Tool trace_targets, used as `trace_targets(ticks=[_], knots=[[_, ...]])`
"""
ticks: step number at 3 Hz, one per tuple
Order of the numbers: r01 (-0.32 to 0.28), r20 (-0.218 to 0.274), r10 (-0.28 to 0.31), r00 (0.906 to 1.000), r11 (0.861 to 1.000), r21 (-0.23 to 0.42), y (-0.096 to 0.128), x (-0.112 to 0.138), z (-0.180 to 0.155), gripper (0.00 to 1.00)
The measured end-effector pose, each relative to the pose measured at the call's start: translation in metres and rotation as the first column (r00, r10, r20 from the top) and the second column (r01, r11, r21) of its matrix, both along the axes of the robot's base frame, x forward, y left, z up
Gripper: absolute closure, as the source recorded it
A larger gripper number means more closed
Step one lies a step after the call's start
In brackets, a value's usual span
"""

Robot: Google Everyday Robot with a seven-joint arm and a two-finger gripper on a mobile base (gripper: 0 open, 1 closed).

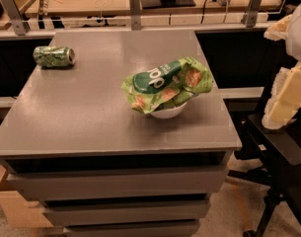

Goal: Pick green rice chip bag from white bowl and place on counter

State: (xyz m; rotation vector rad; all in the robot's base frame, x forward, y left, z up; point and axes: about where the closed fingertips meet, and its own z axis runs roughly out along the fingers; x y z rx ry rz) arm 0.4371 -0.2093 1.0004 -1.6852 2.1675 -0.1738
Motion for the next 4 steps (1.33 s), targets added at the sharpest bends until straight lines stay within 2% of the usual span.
trace_targets(ticks=[1,2,3,4], knots=[[0.000,0.000,0.000,1.0000,1.000,0.000,0.000,0.000,0.000,0.00],[-0.026,0.010,0.026,0.9996,1.000,0.007,0.006,0.002,0.003,0.00],[-0.153,0.020,0.154,0.9879,0.988,-0.036,0.038,0.013,0.009,0.00],[-0.321,0.008,0.323,0.9465,0.944,-0.073,0.087,0.031,0.009,0.00]])
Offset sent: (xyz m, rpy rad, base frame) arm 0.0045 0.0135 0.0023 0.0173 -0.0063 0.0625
